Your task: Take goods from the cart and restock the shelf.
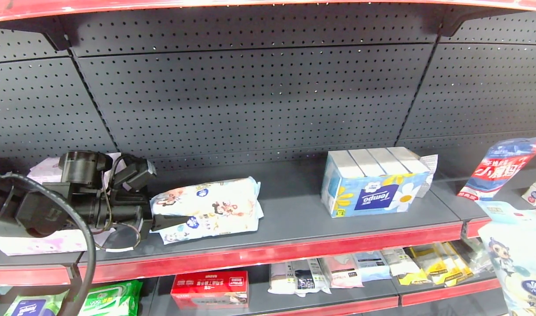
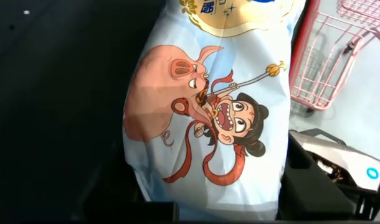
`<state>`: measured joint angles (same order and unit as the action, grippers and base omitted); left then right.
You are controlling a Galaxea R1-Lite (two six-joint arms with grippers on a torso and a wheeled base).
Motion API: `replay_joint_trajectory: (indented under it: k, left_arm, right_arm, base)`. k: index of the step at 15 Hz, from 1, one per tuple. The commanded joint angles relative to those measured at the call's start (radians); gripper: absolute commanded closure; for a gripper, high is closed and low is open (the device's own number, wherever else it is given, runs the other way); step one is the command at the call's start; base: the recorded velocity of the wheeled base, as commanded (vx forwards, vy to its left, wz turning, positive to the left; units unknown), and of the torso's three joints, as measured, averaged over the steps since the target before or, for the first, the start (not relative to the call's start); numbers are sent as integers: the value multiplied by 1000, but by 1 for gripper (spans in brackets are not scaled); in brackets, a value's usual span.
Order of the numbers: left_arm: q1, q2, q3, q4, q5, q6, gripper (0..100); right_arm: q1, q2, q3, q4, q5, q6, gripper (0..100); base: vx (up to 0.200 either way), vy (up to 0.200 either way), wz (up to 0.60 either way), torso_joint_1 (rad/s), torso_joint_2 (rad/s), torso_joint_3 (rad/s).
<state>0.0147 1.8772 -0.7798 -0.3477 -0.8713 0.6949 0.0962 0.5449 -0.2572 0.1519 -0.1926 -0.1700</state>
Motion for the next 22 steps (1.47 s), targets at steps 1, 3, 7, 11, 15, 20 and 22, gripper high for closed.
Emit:
replay_joint_trajectory:
  k: [1,3,7,11,15,20,22]
  left_arm:
    - [-9,0,28,-17,-2,3,100]
    - [-7,-1,50,-45,-2,6,100]
    - [-12,2,54,-80,-3,41,100]
    - [-10,-1,62,-80,-3,48,100]
    - [-10,-4,62,-80,-5,48,100]
    - [-10,-4,66,-79,-5,64,100]
    - [-10,-4,77,-80,-6,71,100]
  right_arm:
    - [-1,-2,-2,0,-2,0,100]
    - [-1,-2,-2,0,-4,0,100]
    - [-3,0,1,1,-4,0,100]
    - [-3,0,4,3,-4,0,100]
    - [-3,0,3,5,-4,0,100]
    - [-3,0,1,5,-4,0,100]
    - [-3,0,1,5,-4,0,100]
  base:
    - [0,0,0,0,0,0]
    - [0,0,0,0,0,0]
    - [0,0,0,0,0,0]
    - [0,0,0,0,0,0]
    - [0,0,0,0,0,0]
    - [0,0,0,0,0,0]
    - [0,0,0,0,0,0]
